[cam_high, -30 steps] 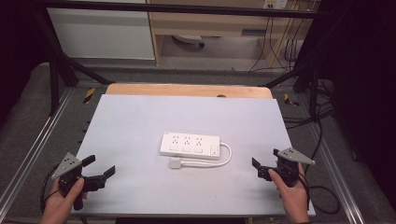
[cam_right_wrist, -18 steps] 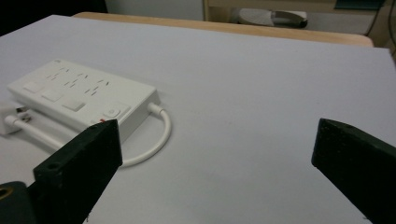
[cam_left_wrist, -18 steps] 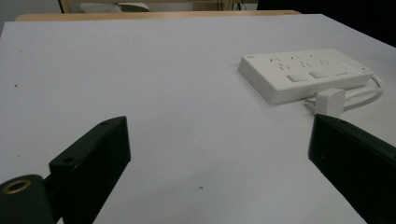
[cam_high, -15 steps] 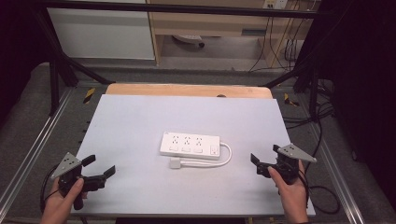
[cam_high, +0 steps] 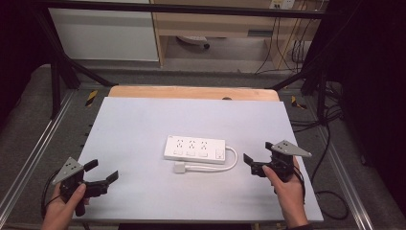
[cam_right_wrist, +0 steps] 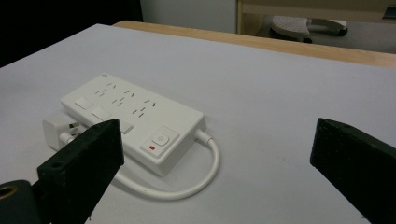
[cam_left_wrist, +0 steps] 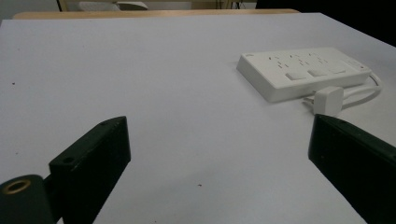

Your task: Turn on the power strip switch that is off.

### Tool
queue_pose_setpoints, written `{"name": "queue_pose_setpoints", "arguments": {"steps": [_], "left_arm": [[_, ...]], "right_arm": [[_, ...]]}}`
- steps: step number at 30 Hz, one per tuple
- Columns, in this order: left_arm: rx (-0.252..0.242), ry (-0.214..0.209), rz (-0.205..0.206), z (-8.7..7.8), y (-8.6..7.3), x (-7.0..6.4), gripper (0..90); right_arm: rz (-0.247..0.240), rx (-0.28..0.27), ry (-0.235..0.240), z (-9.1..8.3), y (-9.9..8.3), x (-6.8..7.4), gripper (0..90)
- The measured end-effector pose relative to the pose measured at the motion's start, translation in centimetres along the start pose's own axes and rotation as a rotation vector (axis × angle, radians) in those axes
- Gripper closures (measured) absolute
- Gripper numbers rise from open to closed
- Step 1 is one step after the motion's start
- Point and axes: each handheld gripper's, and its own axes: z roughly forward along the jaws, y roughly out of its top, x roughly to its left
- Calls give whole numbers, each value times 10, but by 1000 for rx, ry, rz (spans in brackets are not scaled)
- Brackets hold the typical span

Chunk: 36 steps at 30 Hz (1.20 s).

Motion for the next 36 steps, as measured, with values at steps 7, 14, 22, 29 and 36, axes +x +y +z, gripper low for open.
{"name": "queue_pose_setpoints", "arguments": {"steps": [7, 14, 22, 29, 36], "left_arm": [[2, 0, -5, 1, 0, 0, 57], [3, 1, -9, 0, -1, 0, 57], [8, 6, -8, 1, -1, 1, 57], [9, 7, -6, 0, -1, 1, 57], [9, 6, -6, 0, -1, 1, 57]], "right_arm": [[-13, -11, -15, 3, 8, 1, 35], [-14, -20, -11, 6, 17, 2, 34], [-17, -36, -6, 10, 28, 2, 30], [-27, -41, 5, 17, 35, 6, 29], [-44, -44, 18, 23, 41, 13, 29]]}}
